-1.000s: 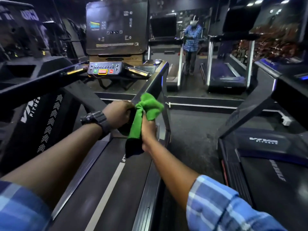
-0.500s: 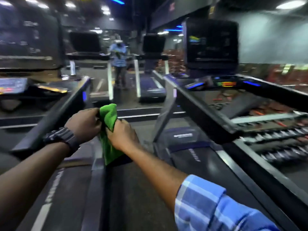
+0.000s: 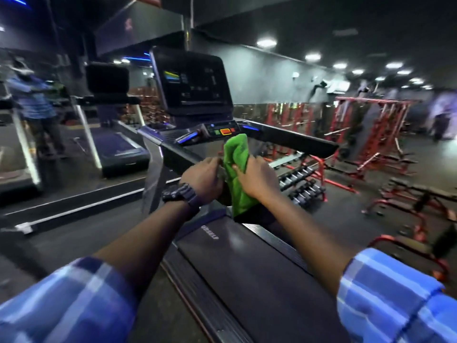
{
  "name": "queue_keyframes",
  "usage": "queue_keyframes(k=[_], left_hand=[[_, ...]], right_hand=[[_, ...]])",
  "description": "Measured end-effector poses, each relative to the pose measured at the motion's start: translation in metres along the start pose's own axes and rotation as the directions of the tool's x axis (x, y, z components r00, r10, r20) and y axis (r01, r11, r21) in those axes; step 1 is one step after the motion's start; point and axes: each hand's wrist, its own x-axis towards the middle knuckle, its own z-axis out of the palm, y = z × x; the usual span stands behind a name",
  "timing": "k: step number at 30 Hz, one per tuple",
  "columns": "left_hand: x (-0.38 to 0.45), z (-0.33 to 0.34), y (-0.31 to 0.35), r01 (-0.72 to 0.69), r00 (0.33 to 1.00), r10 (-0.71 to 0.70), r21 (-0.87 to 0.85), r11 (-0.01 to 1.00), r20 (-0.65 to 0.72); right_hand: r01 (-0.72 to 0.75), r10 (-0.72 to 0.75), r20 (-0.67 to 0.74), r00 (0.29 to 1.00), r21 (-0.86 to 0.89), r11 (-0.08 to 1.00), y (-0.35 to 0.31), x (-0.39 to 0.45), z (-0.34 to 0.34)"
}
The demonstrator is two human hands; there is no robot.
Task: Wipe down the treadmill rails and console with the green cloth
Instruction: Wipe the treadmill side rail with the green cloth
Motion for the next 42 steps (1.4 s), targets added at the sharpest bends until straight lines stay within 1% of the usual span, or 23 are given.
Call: queue_keyframes(k=[3, 7, 11, 17, 20, 23, 26, 27, 29, 31, 35, 37, 38, 39, 40, 41, 42], left_hand=[[0.012, 0.015, 0.024, -0.071, 0.997, 0.071, -0.022, 0.997, 0.009], [0.019, 0.025, 0.036, -0.109, 0.994, 0.109, -0.005, 0.994, 0.015], [0.026, 0.026, 0.029, -0.114, 0.993, 0.114, 0.012, 0.993, 0.004], [0.034, 0.031, 0.013, -0.111, 0.994, 0.111, 0.041, 0.993, 0.014], [0.041, 0.037, 0.007, -0.105, 0.994, 0.103, 0.051, 0.993, 0.042], [0.05, 0.044, -0.002, -0.087, 0.994, 0.081, 0.069, 0.994, 0.079], [0.06, 0.054, -0.018, -0.08, 0.985, 0.06, 0.122, 0.989, 0.162], [0.063, 0.06, -0.026, -0.083, 0.978, 0.051, 0.15, 0.985, 0.202], [0.066, 0.074, -0.042, -0.105, 0.962, 0.053, 0.184, 0.977, 0.269], [0.068, 0.087, -0.058, -0.131, 0.946, 0.069, 0.176, 0.976, 0.317], [0.083, 0.093, -0.084, -0.155, 0.945, 0.107, 0.134, 0.979, 0.311], [0.094, 0.091, -0.096, -0.173, 0.947, 0.132, 0.118, 0.978, 0.293], [0.099, 0.091, -0.104, -0.201, 0.94, 0.162, 0.105, 0.974, 0.3], [0.102, 0.094, -0.11, -0.242, 0.931, 0.204, 0.092, 0.966, 0.303], [0.103, 0.097, -0.114, -0.273, 0.919, 0.236, 0.078, 0.959, 0.315], [0.105, 0.102, -0.121, -0.297, 0.912, 0.266, 0.055, 0.953, 0.313], [0.105, 0.105, -0.128, -0.3, 0.906, 0.274, 0.033, 0.953, 0.323]], right_hand=[[-0.054, 0.053, -0.027, 0.998, -0.041, 0.998, 0.026, -0.002, -0.013], [-0.091, 0.089, -0.037, 0.995, -0.052, 0.994, 0.042, -0.004, -0.017], [-0.092, 0.091, -0.043, 0.995, -0.04, 0.995, 0.043, 0.0, -0.014], [-0.08, 0.08, 0.0, 0.997, -0.05, 0.996, 0.041, 0.013, 0.001], [-0.066, 0.066, 0.01, 0.998, -0.038, 0.997, 0.045, 0.021, 0.011], [-0.076, 0.075, 0.023, 0.997, 0.031, 0.997, 0.047, 0.033, 0.018], [-0.066, 0.061, 0.055, 0.997, 0.094, 0.993, 0.044, 0.043, 0.039], [-0.049, 0.041, 0.096, 0.995, 0.089, 0.995, 0.042, 0.045, 0.052], [-0.007, 0.002, 0.19, 0.982, 0.021, 1.0, 0.041, 0.047, 0.079], [0.015, -0.003, 0.231, 0.973, -0.053, 0.998, 0.038, 0.053, 0.092], [-0.017, 0.068, 0.274, 0.959, -0.185, 0.983, 0.021, 0.083, 0.092], [0.005, 0.055, 0.226, 0.973, -0.257, 0.966, 0.005, 0.089, 0.104], [0.036, 0.015, 0.158, 0.987, -0.315, 0.948, -0.002, 0.087, 0.114], [0.093, -0.064, 0.088, 0.994, -0.376, 0.922, -0.004, 0.082, 0.123], [0.16, -0.155, 0.049, 0.987, -0.448, 0.879, -0.001, 0.073, 0.128], [0.235, -0.248, 0.045, 0.968, -0.516, 0.824, 0.007, 0.063, 0.132], [0.331, -0.361, 0.06, 0.931, -0.562, 0.758, 0.018, 0.053, 0.135]])
